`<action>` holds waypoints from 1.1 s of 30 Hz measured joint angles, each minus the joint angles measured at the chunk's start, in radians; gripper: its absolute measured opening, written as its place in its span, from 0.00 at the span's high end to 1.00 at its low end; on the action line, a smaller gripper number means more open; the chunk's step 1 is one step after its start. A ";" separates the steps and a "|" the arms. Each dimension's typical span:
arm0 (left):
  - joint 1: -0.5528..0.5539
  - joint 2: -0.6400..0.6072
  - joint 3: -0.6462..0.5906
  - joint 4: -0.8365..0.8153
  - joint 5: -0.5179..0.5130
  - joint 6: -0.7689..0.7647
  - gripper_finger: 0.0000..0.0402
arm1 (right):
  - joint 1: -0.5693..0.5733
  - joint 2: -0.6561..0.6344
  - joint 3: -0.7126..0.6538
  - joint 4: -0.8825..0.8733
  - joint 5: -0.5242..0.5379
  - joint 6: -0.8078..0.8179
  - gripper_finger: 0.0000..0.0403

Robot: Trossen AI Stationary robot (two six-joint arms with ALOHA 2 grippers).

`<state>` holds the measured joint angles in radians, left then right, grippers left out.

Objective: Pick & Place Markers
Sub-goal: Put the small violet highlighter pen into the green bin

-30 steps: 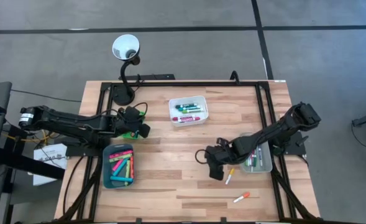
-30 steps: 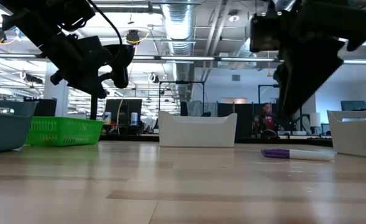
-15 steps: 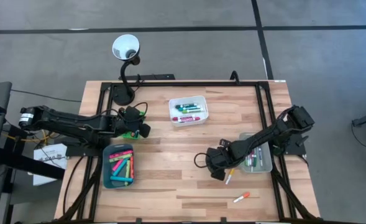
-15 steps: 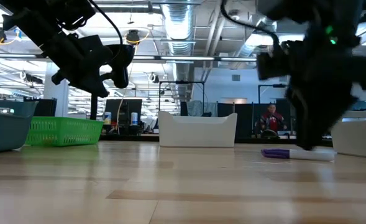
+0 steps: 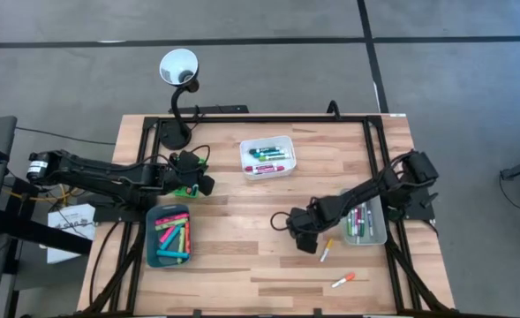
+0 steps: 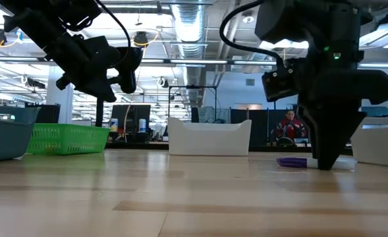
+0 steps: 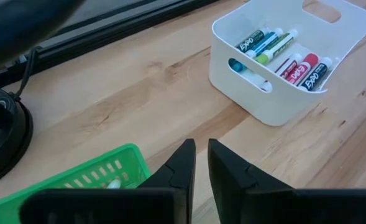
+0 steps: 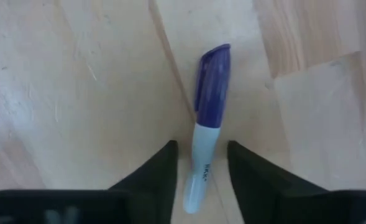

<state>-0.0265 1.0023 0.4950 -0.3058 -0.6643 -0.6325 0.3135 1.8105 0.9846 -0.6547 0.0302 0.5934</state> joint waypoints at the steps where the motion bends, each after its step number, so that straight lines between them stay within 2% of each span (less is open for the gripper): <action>1: 0.000 0.000 0.000 0.000 0.000 0.000 0.90 | -0.005 -0.006 -0.003 0.001 -0.006 0.000 0.74; 7: 0.000 0.000 0.000 0.000 0.000 0.000 0.90 | -0.025 -0.024 -0.004 0.005 -0.010 -0.001 0.95; 9: 0.000 0.000 0.000 0.000 0.000 0.000 0.90 | -0.028 -0.024 -0.004 0.007 -0.013 -0.001 0.95; 14: 0.000 0.000 0.000 0.000 0.000 0.000 0.90 | -0.028 -0.019 0.030 -0.007 -0.013 -0.002 0.88; 17: 0.000 0.000 0.000 0.002 0.001 0.000 0.90 | -0.028 -0.019 0.074 0.083 -0.004 -0.042 0.90; 21: 0.000 0.000 0.000 0.028 0.042 0.018 0.90 | -0.028 -0.018 0.129 0.201 -0.002 -0.178 0.96; 24: 0.000 0.000 -0.001 0.066 0.124 0.077 0.90 | -0.030 -0.019 0.193 0.291 -0.001 -0.281 0.96; 28: -0.016 0.000 -0.001 0.169 0.222 0.169 0.90 | -0.029 -0.021 0.318 0.292 0.011 -0.423 0.92; 33: -0.074 0.000 -0.001 0.298 0.258 0.278 0.90 | -0.034 -0.029 0.456 0.193 0.024 -0.642 0.92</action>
<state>-0.1001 1.0023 0.4942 -0.0073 -0.4061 -0.3542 0.2799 1.7816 1.4402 -0.4618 0.0545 -0.0488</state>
